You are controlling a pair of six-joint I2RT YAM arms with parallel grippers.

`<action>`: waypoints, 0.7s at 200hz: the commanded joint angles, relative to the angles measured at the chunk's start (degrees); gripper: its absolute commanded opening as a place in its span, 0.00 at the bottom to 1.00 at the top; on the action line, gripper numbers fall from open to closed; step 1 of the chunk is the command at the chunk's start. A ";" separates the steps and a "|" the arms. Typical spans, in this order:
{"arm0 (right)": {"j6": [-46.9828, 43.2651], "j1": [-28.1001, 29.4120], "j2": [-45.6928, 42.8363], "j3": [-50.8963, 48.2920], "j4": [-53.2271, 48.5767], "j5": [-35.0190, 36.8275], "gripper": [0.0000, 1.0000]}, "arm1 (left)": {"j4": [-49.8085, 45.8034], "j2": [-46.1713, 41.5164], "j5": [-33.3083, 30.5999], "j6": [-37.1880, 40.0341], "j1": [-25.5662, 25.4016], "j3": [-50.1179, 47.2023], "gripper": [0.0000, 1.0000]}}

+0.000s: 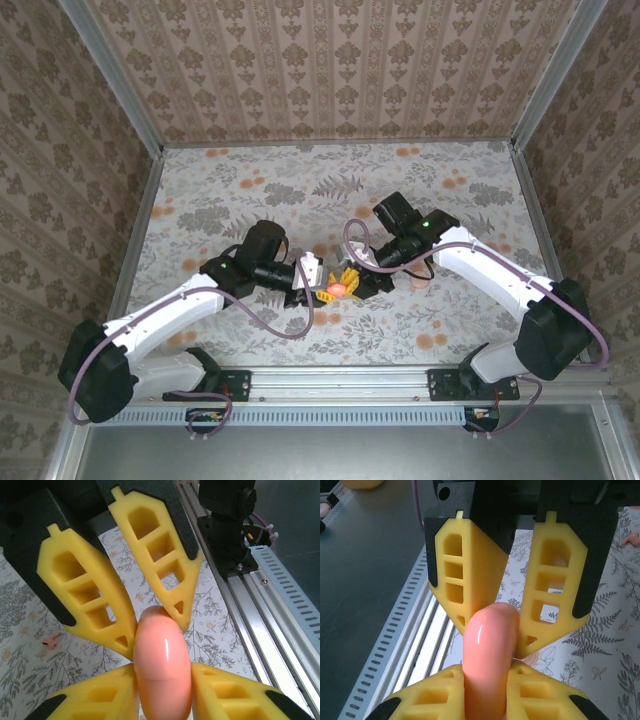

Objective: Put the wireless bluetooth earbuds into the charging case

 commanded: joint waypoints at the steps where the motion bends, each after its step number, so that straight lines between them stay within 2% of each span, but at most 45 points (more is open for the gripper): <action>1: -0.66 0.33 -0.10 1.06 1.71 -1.36 0.19 | -1.69 0.30 1.64 0.98 -0.53 1.71 0.27; 28: -0.24 0.38 -0.75 0.33 2.66 -0.87 0.20 | -1.53 0.10 1.51 0.81 -0.51 1.57 0.21; 54: 3.15 -0.63 -4.85 -3.19 7.88 0.12 0.29 | 1.05 -0.58 0.88 -0.66 -0.29 0.13 0.15; 101: 18.21 -6.55 -18.48 -19.40 30.22 -1.75 0.54 | 15.65 -2.47 1.35 -9.79 0.82 -5.98 0.13; 140: 29.59 -7.53 -25.72 -29.79 46.28 -1.74 0.60 | 25.73 -2.02 1.04 -16.89 1.13 -9.28 0.11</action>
